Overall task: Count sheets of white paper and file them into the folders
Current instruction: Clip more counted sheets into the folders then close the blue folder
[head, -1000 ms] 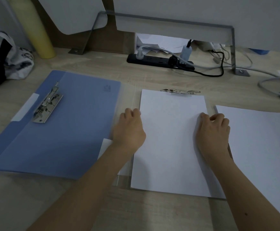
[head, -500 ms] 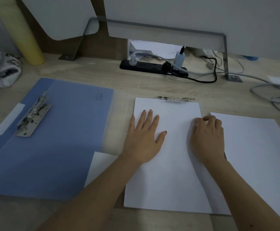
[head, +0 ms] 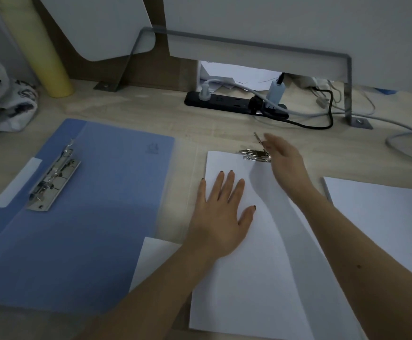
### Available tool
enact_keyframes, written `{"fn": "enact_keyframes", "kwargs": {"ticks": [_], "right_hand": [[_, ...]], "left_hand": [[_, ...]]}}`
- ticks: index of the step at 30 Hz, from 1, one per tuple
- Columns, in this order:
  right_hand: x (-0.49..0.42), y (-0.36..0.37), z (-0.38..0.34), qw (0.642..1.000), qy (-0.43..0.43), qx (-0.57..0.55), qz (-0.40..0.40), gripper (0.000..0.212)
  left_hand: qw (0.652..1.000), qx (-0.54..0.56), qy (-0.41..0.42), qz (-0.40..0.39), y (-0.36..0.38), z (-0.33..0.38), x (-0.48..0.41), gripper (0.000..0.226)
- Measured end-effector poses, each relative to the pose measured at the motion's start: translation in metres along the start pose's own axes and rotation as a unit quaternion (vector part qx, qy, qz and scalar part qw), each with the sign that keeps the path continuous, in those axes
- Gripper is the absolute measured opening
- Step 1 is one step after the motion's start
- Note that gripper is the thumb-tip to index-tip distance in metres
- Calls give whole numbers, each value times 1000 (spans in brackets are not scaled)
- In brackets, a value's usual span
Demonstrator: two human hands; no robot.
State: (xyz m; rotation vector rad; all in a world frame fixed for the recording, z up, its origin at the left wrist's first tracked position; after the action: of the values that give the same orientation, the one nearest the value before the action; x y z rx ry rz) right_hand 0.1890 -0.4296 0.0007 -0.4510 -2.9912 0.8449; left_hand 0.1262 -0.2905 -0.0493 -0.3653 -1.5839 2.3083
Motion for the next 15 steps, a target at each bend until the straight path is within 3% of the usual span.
{"fn": "enact_keyframes", "kwargs": {"ticks": [3, 6, 11, 15], "right_hand": [[-2, 12, -4, 988, -90, 127, -12, 49], [-7, 19, -3, 974, -135, 184, -12, 52], [-8, 34, 6, 962, -143, 230, -46, 42], [-1, 39, 12, 945, -168, 280, -30, 41]], "left_hand": [[1000, 0, 2, -1, 0, 1, 0, 86], [1000, -3, 3, 14, 3, -1, -2, 78], [998, -46, -6, 41, 8, -6, -2, 68], [996, -60, -1, 62, 7, -4, -2, 67]]}}
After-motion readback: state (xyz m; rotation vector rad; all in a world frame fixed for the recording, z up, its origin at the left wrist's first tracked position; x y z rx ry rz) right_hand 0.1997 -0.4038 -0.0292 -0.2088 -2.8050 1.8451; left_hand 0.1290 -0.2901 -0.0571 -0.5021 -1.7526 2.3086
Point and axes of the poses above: each hand's wrist, its own x-axis away from the middle knuckle, its own y-axis out of the palm, z = x × y, the point moved 6 cm from there along -x, towards the middle knuckle, and after that the axes turned 2 degrees about x, right-handed, at the moved point
